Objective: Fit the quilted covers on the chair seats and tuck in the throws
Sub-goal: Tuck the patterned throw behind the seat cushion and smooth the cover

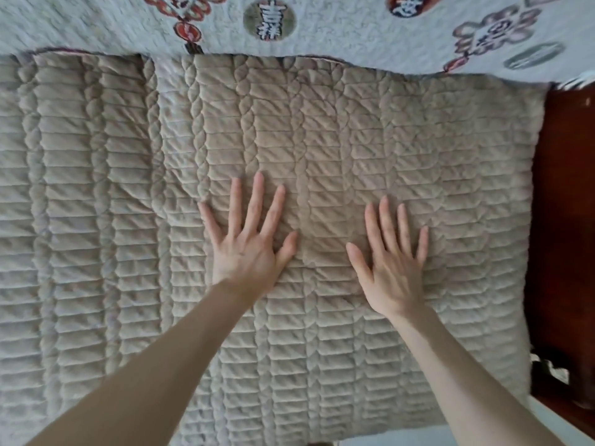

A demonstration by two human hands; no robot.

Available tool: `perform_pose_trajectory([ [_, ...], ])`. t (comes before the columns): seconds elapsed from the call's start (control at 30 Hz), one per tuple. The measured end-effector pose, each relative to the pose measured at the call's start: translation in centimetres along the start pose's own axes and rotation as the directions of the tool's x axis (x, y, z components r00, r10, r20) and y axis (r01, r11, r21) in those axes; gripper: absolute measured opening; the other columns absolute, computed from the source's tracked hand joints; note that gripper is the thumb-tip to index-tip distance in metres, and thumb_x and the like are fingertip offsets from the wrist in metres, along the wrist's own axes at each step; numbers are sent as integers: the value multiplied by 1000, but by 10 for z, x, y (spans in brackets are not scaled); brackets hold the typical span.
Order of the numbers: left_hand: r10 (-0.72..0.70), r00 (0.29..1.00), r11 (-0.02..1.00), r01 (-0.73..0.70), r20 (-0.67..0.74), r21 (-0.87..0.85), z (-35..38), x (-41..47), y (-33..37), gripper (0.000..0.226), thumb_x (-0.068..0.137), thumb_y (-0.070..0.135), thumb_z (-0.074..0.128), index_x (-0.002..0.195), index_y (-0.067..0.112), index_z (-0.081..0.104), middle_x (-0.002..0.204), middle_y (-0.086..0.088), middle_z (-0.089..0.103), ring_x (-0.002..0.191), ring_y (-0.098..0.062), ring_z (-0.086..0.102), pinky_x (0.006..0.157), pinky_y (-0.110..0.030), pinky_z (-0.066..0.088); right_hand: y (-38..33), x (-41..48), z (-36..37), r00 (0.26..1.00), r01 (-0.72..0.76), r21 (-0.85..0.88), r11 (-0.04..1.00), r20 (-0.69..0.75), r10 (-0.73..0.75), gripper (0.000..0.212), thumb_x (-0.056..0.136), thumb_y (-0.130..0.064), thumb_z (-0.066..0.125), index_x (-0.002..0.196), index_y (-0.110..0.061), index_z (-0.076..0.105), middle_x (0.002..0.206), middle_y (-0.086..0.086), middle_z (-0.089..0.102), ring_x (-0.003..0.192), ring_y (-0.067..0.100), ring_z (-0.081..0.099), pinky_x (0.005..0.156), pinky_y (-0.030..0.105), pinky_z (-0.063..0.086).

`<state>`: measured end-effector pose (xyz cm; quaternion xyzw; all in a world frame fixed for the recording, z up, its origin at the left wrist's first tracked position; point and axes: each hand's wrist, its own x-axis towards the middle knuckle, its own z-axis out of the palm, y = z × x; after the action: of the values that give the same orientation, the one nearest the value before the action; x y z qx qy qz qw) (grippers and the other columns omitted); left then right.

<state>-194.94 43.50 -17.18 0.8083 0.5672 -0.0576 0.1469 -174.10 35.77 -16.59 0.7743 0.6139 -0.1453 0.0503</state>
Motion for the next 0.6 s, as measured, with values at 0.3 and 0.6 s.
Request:
perform_pose_trajectory([
  [0.3,59,998,997,-59,16,50,9,-24,59,81,89,72,20,155,26,8,163,-3,0,148,-34,-9,108,-68,-12,59,-29,7,1000,-8,-32,999,6,8,70,97,-61,10,155,-21,10,163,0,5,150,19,-1,118,52,-3],
  [0.6,150,988,985,-153,35,84,19,-11,130,69,96,58,16,154,23,11,163,-3,6,149,-30,-2,110,-68,-6,133,0,-11,996,-70,34,997,-60,72,70,97,-60,14,154,-21,3,160,-3,-4,148,15,-6,120,41,-4],
])
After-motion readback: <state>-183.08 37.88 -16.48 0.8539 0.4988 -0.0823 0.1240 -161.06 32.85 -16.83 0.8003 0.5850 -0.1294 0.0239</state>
